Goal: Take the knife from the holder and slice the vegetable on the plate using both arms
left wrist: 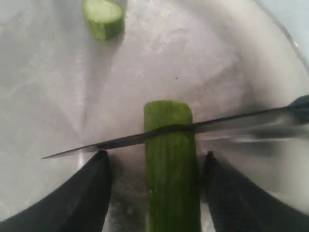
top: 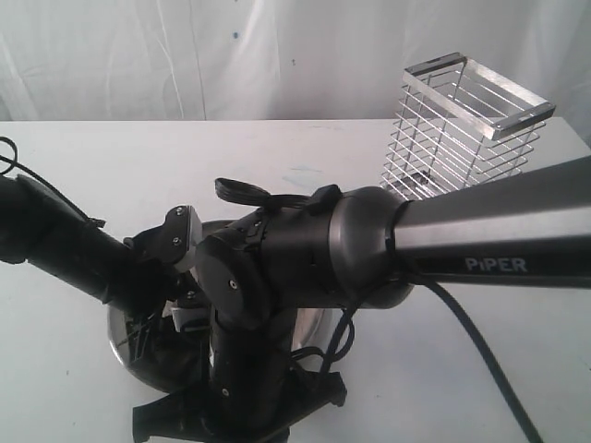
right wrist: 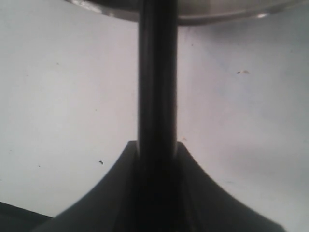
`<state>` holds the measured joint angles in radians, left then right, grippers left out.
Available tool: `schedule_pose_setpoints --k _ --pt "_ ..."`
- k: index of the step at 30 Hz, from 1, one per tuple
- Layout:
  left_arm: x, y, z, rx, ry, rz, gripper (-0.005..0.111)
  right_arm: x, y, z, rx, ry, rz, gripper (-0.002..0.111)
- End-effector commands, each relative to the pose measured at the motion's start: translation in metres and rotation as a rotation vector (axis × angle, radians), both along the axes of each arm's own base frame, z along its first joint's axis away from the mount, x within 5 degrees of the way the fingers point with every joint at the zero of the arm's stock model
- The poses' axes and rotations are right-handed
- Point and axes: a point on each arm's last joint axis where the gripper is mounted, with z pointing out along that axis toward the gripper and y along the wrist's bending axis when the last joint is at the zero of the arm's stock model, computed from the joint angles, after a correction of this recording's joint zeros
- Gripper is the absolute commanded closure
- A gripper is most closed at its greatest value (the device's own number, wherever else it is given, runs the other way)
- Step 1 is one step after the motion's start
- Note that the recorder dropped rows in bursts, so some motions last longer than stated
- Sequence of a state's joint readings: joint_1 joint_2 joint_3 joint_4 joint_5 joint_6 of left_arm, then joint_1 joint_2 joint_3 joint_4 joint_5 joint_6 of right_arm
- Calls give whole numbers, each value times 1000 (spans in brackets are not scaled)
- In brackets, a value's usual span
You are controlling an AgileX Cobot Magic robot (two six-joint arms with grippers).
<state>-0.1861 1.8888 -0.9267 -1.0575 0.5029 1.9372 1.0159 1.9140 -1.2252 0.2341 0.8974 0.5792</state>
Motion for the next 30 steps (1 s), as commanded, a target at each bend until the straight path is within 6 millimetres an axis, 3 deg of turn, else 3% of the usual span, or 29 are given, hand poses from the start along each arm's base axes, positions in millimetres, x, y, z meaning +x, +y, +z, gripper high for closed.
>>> schedule_pose_setpoints --k 1,2,4,10,15,18,26,30 --pt "5 -1 -9 -34 28 115 70 2 1 2 17 -16 24 108" --pt "9 -3 -7 -83 37 189 88 2 1 2 17 -16 25 108" --pt "16 -5 -1 -131 32 250 106 3 2 3 23 -27 34 108" --pt "34 -6 11 -127 -62 229 106 26 -12 3 26 -30 -16 108" --pt "40 -10 4 -155 -57 224 106 31 -13 3 67 -15 -1 108" --pt "41 -10 -1 -170 -35 240 98 32 -11 -2 74 -15 -12 108" --pt "39 -12 0 -186 -26 229 50 32 -9 -21 41 33 -27 108" --pt "39 -12 5 -194 -36 222 43 32 -9 -21 43 31 -28 108"
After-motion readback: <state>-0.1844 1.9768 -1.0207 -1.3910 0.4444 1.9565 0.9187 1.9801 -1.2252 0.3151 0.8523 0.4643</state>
